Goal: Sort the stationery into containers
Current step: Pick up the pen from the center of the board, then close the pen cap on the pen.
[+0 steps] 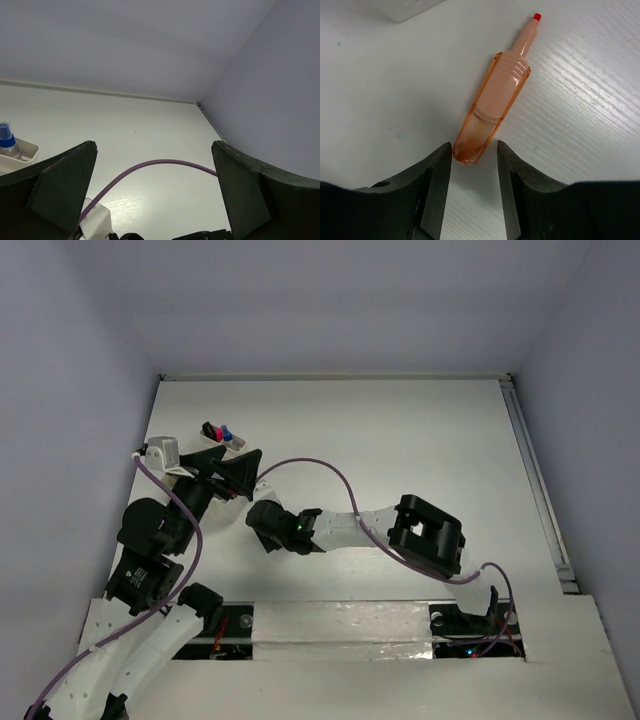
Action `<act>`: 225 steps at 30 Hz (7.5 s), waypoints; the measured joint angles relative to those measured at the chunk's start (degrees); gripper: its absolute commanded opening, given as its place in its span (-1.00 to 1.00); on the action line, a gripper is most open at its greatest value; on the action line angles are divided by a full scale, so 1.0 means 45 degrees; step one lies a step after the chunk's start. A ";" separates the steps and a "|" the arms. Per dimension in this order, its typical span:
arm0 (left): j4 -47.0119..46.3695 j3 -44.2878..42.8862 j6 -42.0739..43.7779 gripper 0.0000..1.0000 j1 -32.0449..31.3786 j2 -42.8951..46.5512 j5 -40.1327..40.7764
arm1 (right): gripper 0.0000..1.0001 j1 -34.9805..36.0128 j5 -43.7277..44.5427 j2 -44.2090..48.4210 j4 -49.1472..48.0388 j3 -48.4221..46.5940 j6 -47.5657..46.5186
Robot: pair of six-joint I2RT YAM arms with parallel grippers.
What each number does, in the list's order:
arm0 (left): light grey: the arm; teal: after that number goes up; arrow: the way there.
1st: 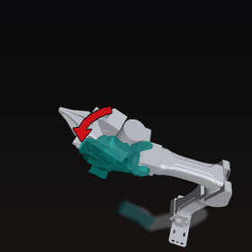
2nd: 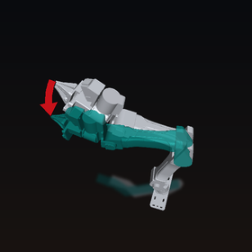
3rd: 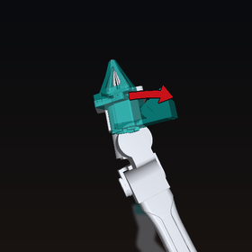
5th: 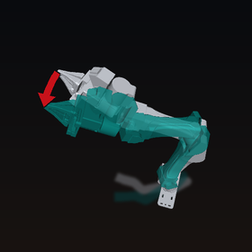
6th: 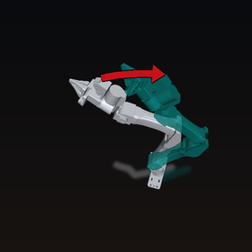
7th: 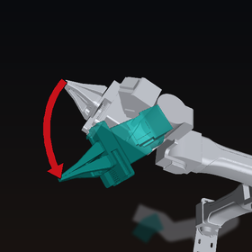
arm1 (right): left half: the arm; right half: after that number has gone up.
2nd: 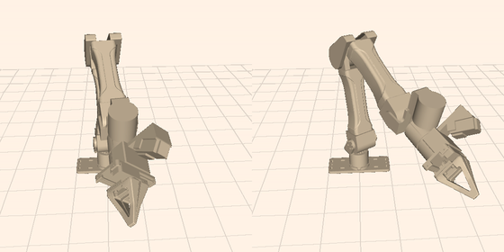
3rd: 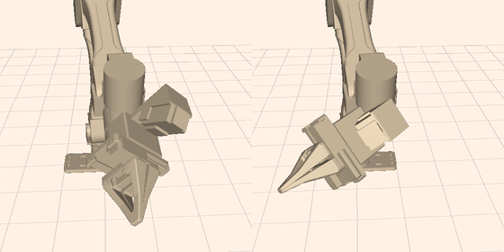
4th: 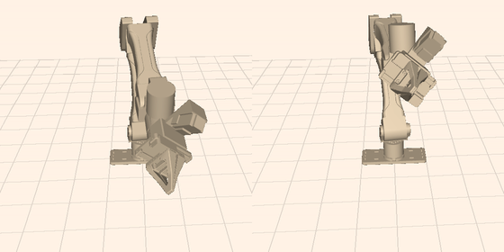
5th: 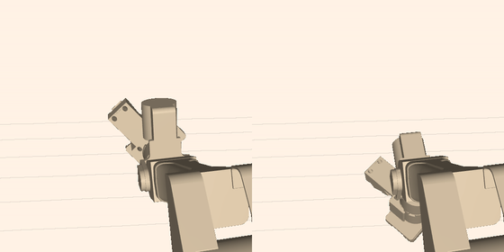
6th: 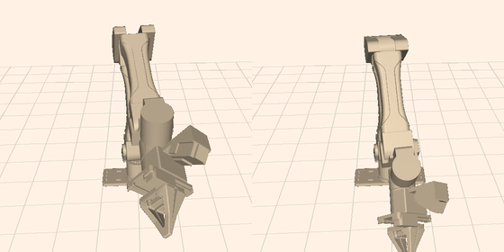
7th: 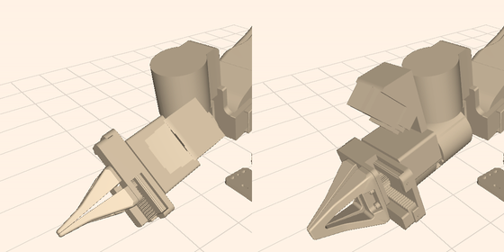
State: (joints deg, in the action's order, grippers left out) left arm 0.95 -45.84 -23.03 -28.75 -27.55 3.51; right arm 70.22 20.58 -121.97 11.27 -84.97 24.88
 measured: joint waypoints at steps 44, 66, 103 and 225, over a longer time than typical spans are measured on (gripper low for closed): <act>-0.5270 0.3385 -0.2560 0.34 -0.0772 -0.5455 -0.2890 | -0.81 -0.0933 0.1263 1.0724 -0.1083 0.7626 -0.2259; -0.7179 0.3381 -0.2438 -1.00 -0.1685 -0.7368 -0.2739 | -0.86 -0.1030 0.0690 1.1560 -0.1132 0.7849 -0.2234; -0.7077 0.6052 0.0529 0.24 -0.3347 -0.2603 -0.0918 | -1.00 -0.4813 -0.6868 1.1011 0.6139 0.2055 -0.1423; -0.7393 0.5965 0.1681 -1.00 -0.4779 -0.2705 -0.0690 | -1.00 -0.5508 -0.8471 0.8850 0.4303 0.0058 -0.0879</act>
State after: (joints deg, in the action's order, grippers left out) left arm -32.32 -19.00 -15.46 -50.26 -39.72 0.40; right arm 45.43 -17.54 -82.15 30.63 -84.71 20.93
